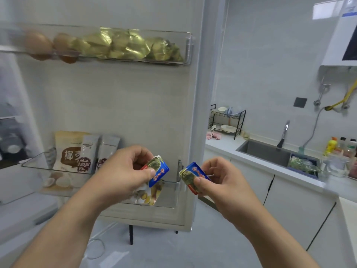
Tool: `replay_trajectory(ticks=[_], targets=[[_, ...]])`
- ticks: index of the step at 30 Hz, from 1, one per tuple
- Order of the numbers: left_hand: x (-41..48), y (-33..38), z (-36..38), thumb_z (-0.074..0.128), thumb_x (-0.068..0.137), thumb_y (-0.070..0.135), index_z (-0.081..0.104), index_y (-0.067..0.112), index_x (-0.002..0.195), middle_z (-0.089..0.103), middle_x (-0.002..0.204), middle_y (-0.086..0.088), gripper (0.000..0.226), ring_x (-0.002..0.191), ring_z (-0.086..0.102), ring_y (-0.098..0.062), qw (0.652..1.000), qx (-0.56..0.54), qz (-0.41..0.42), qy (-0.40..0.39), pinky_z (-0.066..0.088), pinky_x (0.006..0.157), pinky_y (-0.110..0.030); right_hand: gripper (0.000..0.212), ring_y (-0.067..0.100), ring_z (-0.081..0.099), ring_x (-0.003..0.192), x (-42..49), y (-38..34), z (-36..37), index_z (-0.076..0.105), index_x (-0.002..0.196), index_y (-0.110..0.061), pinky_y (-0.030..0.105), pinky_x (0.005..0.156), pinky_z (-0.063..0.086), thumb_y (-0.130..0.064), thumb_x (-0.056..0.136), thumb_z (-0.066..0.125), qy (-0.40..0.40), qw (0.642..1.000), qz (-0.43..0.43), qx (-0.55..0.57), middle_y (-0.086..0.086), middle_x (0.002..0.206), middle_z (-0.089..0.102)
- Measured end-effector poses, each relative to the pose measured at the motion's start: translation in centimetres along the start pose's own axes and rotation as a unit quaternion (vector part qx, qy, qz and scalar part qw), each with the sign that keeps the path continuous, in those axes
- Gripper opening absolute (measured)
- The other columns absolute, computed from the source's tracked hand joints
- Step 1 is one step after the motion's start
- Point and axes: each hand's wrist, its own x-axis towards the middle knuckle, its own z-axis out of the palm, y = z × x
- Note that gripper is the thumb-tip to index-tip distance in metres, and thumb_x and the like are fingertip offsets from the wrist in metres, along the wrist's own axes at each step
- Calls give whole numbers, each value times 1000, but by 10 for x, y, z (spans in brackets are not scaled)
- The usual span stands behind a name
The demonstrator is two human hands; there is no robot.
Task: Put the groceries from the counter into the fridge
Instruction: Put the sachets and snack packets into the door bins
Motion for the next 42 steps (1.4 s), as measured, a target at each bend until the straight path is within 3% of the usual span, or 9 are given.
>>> replay_trajectory(ticks=[6, 9, 18, 21, 25, 29, 34, 38, 42], targets=[[22, -6, -5, 72, 79, 12, 64, 22, 87, 72, 84, 2, 16, 82, 69, -18, 998, 67, 5, -20, 58, 77, -43, 17, 29, 71, 78, 22, -11, 17, 60, 87, -16, 43, 71, 59, -6, 83, 74, -3, 1000, -22, -6, 9, 88, 72], [31, -5, 2, 75, 77, 18, 64, 24, 85, 72, 83, 3, 15, 81, 70, -17, 993, 98, -17, -66, 57, 73, -42, 17, 24, 71, 75, 30, -15, 21, 59, 89, -15, 36, 67, 59, -6, 85, 72, -21, 999, -21, -13, 11, 90, 71], [63, 8, 9, 75, 76, 19, 65, 25, 87, 72, 84, 5, 17, 80, 70, -12, 972, 191, -31, -134, 60, 74, -38, 16, 19, 73, 74, 42, -9, 18, 58, 92, -13, 43, 71, 62, -9, 87, 73, -33, 999, -8, -29, 10, 92, 71], [71, 5, 14, 77, 76, 21, 65, 25, 86, 72, 84, 5, 16, 74, 68, -10, 953, 246, -42, -172, 56, 67, -30, 16, 22, 72, 74, 45, -7, 15, 58, 91, -11, 41, 71, 61, -6, 86, 72, -34, 999, -7, -22, 12, 91, 70], [86, -2, 21, 78, 76, 26, 67, 25, 93, 73, 93, 2, 20, 85, 70, -18, 909, 306, -83, -271, 58, 79, -36, 15, 23, 71, 76, 48, -5, 12, 59, 91, -13, 33, 66, 59, -7, 86, 72, -37, 999, -8, -27, 11, 93, 70], [94, -10, 31, 81, 74, 28, 67, 24, 91, 74, 93, 0, 22, 85, 71, -19, 872, 310, -127, -356, 59, 76, -36, 17, 24, 71, 79, 51, 1, 9, 59, 91, -16, 35, 68, 59, -9, 85, 73, -42, 999, -3, -28, 10, 95, 70], [97, -16, 40, 81, 74, 27, 66, 27, 85, 73, 94, 0, 18, 82, 68, -17, 866, 314, -105, -375, 59, 80, -39, 16, 23, 70, 76, 53, 4, 7, 59, 92, -14, 36, 69, 59, -9, 85, 73, -43, 998, -1, -38, 9, 93, 70], [100, -17, 42, 82, 74, 27, 66, 28, 85, 73, 94, 2, 19, 84, 70, -16, 851, 330, -108, -394, 58, 73, -32, 16, 19, 68, 74, 56, 5, 8, 59, 92, -13, 29, 64, 55, -7, 86, 72, -51, 998, 3, -34, 9, 93, 70], [104, -21, 45, 84, 67, 32, 69, 27, 85, 75, 94, -2, 23, 89, 72, -23, 845, 340, -111, -399, 59, 84, -43, 16, 21, 69, 75, 59, 5, 10, 58, 92, -13, 28, 64, 53, -7, 86, 72, -58, 998, 1, -31, 10, 93, 70]])
